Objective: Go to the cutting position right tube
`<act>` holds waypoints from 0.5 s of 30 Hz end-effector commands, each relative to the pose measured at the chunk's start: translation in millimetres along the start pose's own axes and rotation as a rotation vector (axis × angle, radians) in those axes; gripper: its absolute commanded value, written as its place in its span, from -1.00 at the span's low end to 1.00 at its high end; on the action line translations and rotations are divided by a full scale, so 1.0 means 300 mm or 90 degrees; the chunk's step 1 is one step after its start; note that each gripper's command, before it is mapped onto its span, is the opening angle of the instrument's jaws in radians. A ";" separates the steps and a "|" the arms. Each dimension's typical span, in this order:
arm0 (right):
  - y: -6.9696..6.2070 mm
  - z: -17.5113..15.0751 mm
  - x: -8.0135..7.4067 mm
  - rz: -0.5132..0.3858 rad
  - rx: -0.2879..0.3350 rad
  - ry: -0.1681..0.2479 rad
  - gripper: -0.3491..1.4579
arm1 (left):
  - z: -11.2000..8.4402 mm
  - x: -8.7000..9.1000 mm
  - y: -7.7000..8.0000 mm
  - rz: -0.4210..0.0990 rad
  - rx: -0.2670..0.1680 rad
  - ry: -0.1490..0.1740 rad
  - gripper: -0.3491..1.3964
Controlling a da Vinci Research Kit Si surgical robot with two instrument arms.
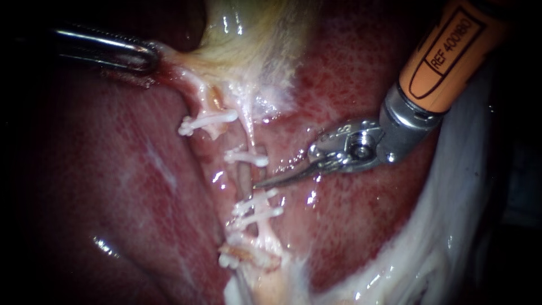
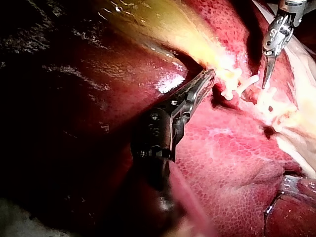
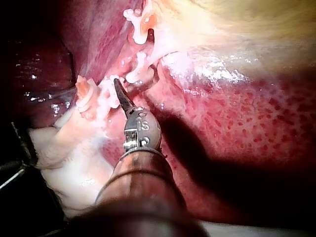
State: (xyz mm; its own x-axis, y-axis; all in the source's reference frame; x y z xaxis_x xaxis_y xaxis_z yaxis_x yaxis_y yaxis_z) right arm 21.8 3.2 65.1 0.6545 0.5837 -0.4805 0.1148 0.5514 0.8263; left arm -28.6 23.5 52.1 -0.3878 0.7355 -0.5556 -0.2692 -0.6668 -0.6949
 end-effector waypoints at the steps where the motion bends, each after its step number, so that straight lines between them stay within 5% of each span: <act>1: -0.0003 0.000 0.0001 0.000 0.002 -0.001 -1.00 | 0.0000 0.0000 0.0000 0.000 0.000 0.000 -1.00; 4: -0.0020 -0.001 -0.0003 -0.001 0.004 -0.002 -1.00 | -0.0001 -0.0001 -0.0003 0.000 -0.001 0.000 -1.00; 5: -0.0034 -0.001 -0.0004 -0.001 -0.002 0.001 -0.81 | -0.0002 -0.0001 -0.0004 0.000 -0.001 0.000 -1.00; 8: -0.0071 -0.002 -0.0006 0.009 -0.029 0.016 0.60 | -0.0004 0.0000 -0.0005 0.000 -0.001 0.000 -1.00; 9: -0.0080 -0.002 -0.0006 0.013 -0.040 0.022 0.77 | -0.0004 0.0000 -0.0005 0.000 -0.001 0.000 -1.00; 15: -0.0099 -0.002 -0.0019 0.043 -0.048 0.021 0.95 | -0.0008 0.0001 -0.0006 0.000 -0.002 0.000 -1.00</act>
State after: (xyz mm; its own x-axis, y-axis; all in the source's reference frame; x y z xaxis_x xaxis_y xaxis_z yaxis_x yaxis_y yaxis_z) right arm 20.7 1.6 62.6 0.6347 0.6390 -0.4346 0.0111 0.5548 0.8319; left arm -28.4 23.7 52.1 -0.3883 0.7352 -0.5557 -0.2671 -0.6669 -0.6957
